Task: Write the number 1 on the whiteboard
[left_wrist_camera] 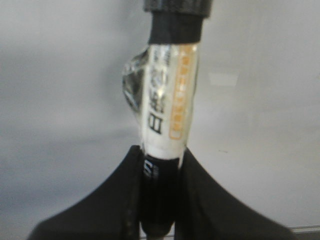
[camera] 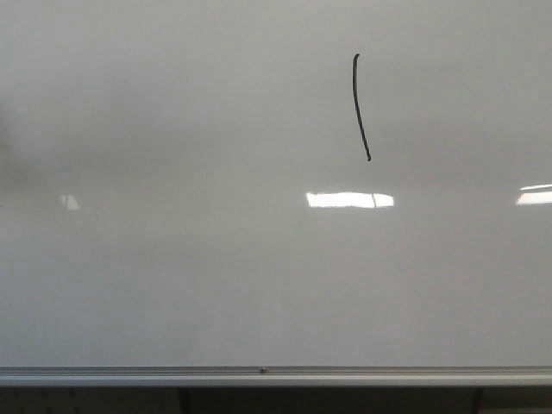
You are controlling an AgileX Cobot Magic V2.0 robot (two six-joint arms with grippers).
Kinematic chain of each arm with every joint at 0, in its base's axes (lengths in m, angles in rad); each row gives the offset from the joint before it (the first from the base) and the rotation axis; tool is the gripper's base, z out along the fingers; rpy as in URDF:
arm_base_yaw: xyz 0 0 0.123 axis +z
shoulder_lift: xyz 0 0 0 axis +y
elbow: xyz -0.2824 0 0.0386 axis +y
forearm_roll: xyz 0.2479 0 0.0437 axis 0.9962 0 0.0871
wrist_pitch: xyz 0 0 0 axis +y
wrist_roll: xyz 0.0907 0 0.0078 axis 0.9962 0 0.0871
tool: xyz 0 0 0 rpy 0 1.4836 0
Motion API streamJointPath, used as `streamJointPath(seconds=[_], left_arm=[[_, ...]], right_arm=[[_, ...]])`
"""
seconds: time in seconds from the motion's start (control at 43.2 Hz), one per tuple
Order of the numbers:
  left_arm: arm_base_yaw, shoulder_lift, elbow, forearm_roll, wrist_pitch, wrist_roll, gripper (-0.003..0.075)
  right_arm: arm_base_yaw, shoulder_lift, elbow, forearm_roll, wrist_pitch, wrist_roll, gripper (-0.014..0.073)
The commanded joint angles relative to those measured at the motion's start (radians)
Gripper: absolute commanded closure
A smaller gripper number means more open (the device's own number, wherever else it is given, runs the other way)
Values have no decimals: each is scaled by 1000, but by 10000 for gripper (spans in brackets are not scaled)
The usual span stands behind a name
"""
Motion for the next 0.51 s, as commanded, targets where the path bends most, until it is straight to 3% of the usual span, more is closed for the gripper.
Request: streamJointPath(seconds=[0.0, 0.37, 0.486], left_arm=[[-1, -15, -55, -32, -34, -7, 740], [-1, 36, -71, -25, -55, -7, 736], [-1, 36, -71, -8, -61, -7, 679]], right_arm=[[-7, 1, -26, 36, -46, -1, 653], [-7, 1, -26, 36, -44, -1, 653], [-7, 1, -26, 36, -44, -1, 653]])
